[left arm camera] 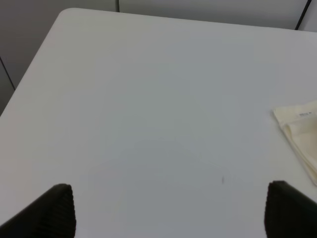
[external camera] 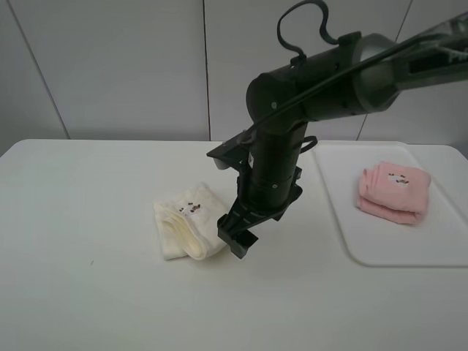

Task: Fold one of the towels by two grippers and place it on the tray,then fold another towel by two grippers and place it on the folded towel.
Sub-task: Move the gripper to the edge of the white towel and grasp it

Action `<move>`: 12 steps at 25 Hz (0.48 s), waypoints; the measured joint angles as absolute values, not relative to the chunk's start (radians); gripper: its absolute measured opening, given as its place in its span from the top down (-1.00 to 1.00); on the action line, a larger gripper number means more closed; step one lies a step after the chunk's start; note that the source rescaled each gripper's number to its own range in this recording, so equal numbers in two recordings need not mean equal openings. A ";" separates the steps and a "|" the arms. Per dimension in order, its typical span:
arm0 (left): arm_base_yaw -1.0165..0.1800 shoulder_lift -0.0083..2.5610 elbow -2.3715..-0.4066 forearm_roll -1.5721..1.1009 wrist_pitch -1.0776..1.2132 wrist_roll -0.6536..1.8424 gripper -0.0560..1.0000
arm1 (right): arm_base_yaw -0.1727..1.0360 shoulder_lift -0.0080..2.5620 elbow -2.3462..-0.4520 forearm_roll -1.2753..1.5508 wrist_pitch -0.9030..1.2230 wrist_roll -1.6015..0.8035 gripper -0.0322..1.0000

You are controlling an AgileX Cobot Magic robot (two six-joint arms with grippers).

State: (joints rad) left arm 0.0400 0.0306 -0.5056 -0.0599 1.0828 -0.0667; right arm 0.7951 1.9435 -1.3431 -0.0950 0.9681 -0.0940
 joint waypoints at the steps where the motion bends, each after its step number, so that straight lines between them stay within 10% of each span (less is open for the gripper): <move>1: 0.040 0.031 -0.506 -0.060 1.083 -0.067 -0.87 | 0.795 1.943 -1.343 -0.083 0.956 -0.115 -0.84; 12: 0.040 0.031 -0.506 -0.060 1.083 -0.067 -0.87 | 0.869 1.947 -1.343 -0.099 0.703 -0.146 -0.84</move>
